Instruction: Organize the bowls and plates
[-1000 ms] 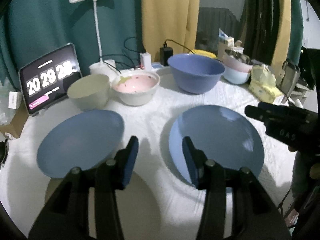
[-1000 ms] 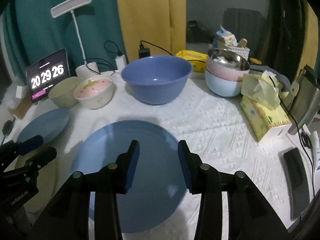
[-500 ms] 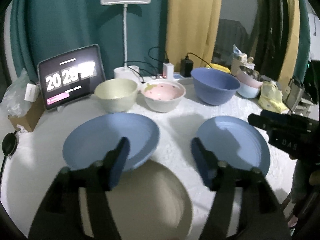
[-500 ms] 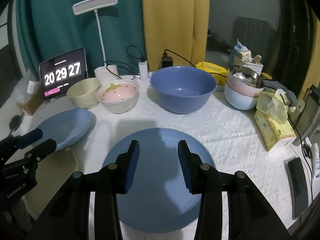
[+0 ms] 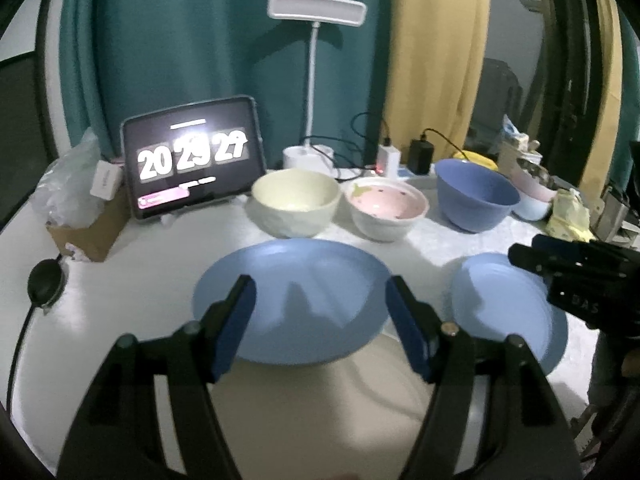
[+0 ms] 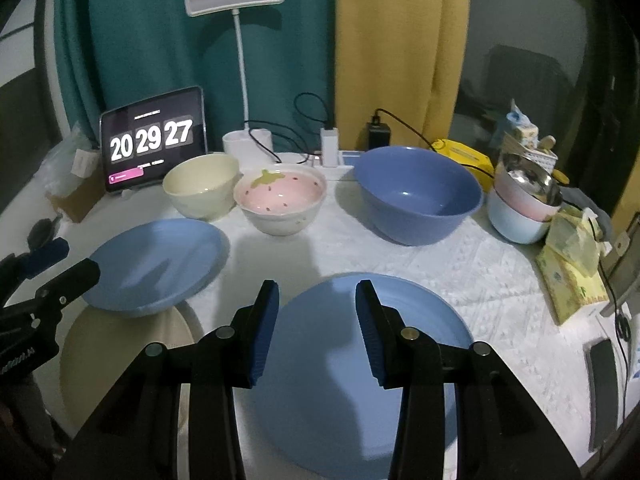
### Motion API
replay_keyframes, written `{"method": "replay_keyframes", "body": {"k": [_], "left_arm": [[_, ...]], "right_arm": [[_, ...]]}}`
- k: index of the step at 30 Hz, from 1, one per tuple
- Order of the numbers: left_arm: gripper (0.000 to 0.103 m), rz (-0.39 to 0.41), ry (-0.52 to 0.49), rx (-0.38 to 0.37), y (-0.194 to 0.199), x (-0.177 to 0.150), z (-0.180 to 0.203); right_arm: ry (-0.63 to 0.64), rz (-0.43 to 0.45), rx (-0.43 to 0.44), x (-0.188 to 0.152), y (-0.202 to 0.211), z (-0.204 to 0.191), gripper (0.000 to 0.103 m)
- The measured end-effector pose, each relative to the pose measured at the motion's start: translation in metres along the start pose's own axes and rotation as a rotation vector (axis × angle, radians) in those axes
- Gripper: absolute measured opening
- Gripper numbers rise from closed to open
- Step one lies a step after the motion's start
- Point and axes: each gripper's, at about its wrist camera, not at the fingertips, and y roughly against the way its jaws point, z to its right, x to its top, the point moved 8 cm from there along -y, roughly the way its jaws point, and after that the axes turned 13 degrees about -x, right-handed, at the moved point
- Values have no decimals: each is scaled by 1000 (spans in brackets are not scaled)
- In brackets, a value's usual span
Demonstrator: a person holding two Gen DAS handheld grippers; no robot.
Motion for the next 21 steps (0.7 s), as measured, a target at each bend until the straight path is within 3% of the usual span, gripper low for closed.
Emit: {"method": "replay_keyframes", "body": {"k": [21], "left_arm": [[69,-28,123,126,-16,-6,-95]], "right_arm": [[69,-40,63,16,-32,-60,42]]}}
